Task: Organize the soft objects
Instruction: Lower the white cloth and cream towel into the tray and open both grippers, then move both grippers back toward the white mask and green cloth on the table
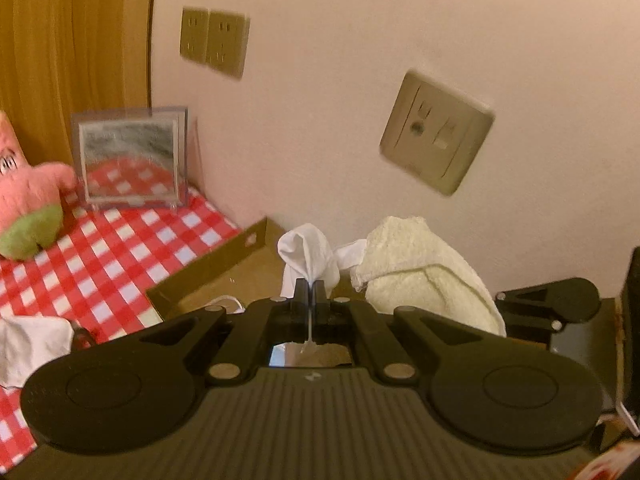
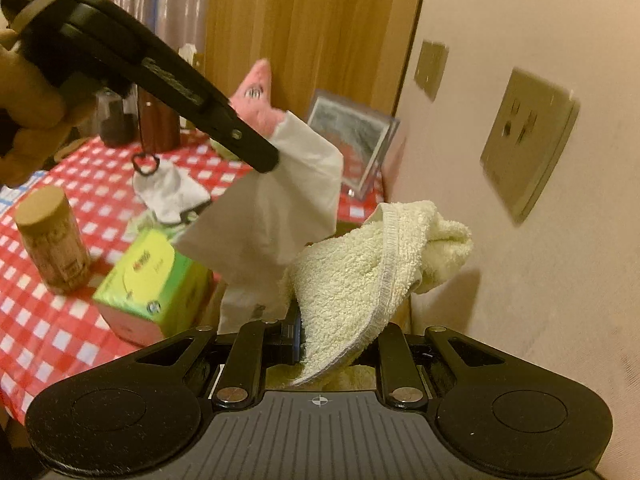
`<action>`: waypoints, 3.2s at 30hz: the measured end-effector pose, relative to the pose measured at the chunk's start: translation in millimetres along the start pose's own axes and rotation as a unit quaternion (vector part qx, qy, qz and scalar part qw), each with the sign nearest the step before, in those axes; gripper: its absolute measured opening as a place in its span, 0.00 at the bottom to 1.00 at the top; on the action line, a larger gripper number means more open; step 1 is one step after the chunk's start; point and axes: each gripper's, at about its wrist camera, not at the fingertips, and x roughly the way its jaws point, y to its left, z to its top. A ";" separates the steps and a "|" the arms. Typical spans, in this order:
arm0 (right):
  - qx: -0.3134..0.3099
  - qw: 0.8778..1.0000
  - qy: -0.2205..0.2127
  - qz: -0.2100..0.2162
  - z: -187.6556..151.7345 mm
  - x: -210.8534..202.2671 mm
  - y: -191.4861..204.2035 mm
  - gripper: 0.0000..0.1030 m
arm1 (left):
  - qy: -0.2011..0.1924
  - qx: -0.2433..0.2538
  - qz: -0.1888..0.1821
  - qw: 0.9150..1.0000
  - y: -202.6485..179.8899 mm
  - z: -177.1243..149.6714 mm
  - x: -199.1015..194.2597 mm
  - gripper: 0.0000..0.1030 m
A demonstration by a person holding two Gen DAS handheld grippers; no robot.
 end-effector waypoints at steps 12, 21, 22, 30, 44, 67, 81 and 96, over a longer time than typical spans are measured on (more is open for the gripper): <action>0.017 0.999 0.032 0.005 -18.5 27.8 -10.6 0.17 | 0.021 -0.009 0.023 0.999 10.6 -20.3 44.9 0.21; 0.011 0.999 0.048 0.011 -19.2 44.6 -8.5 0.17 | 0.011 -0.031 0.042 0.999 27.9 -39.8 8.0 0.24; 0.009 0.999 0.048 0.011 -18.6 46.6 -7.9 0.17 | 0.008 -0.035 0.042 0.998 28.4 -42.3 3.9 0.24; -0.004 0.999 0.047 0.010 -15.1 47.9 -0.3 0.74 | -0.003 -0.054 0.063 0.997 34.8 -65.9 -21.6 0.28; 0.076 0.997 0.034 -0.002 -33.7 -16.8 30.5 0.74 | -0.023 -0.112 0.098 0.989 21.0 -119.3 -94.0 0.48; 0.124 0.991 -0.018 0.040 -17.7 -94.0 121.9 0.74 | -0.048 -0.161 0.196 0.966 3.6 -203.7 -202.1 0.89; 0.147 0.988 -0.024 0.050 -14.0 -87.5 136.7 0.74 | -0.097 -0.194 0.262 0.940 32.0 -245.4 -252.0 0.89; 0.141 0.987 -0.042 0.065 -3.1 -88.6 141.4 0.74 | -0.111 -0.186 0.277 0.936 43.4 -245.3 -274.4 0.89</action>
